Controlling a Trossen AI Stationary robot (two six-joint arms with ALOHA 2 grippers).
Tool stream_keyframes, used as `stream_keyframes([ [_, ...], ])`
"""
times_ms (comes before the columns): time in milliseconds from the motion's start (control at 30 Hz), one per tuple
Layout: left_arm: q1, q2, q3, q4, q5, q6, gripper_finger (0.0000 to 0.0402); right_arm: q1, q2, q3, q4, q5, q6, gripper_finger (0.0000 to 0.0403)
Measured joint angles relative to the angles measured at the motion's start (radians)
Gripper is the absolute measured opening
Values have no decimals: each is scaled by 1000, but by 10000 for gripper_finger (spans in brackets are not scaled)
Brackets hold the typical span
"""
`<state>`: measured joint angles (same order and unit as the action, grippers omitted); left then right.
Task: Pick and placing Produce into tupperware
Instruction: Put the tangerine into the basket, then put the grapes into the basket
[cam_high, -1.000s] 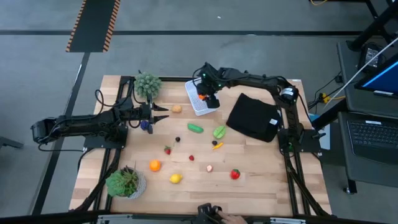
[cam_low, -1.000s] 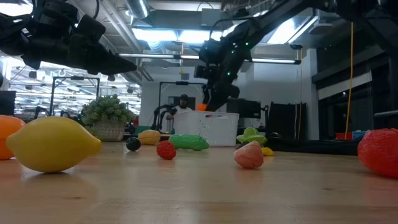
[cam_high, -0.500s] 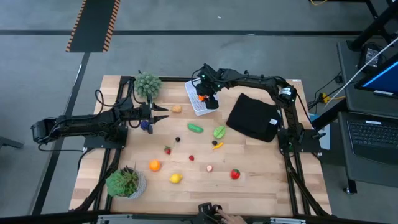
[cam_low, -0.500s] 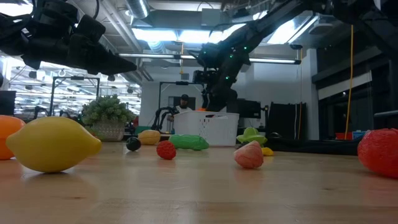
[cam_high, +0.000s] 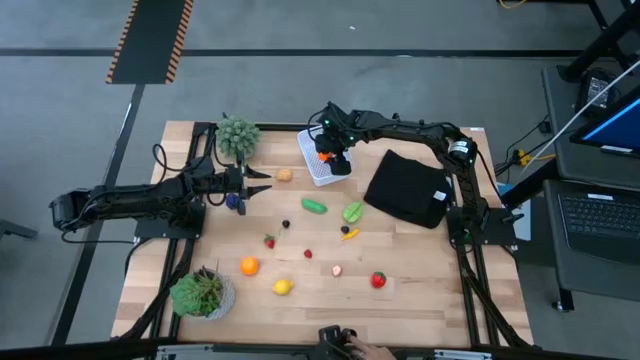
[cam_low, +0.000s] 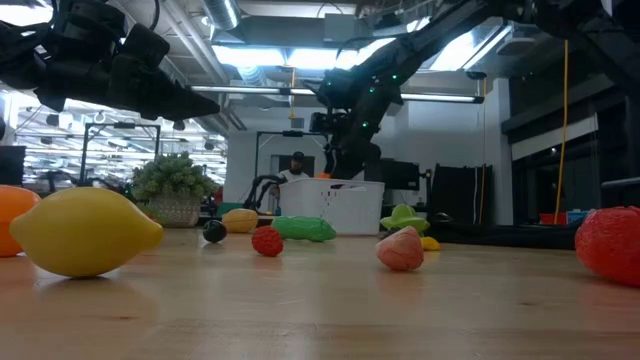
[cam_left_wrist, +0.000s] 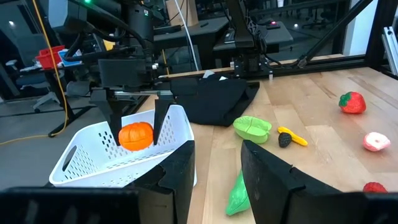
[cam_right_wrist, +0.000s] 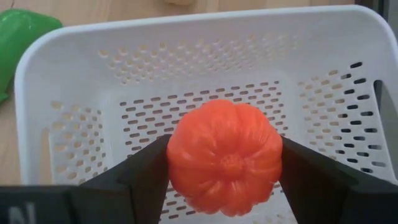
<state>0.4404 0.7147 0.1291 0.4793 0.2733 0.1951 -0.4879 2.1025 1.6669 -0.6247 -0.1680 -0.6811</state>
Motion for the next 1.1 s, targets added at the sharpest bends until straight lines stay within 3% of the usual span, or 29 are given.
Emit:
stream_keyframes([
  [400,0,0,0,0,0,0,124,0,0,0,0,2,-3,270],
  [600,0,0,0,0,0,0,124,0,-5,-1,37,126,-2,271],
  [833,0,0,1,-24,0,0,124,-3,-66,-1,31,126,83,271],
  [933,0,0,1,-31,-1,-8,124,-16,-108,-1,-4,43,126,271],
  [1100,0,-1,1,-34,-1,-35,124,-42,-147,-1,-22,-212,126,271],
])
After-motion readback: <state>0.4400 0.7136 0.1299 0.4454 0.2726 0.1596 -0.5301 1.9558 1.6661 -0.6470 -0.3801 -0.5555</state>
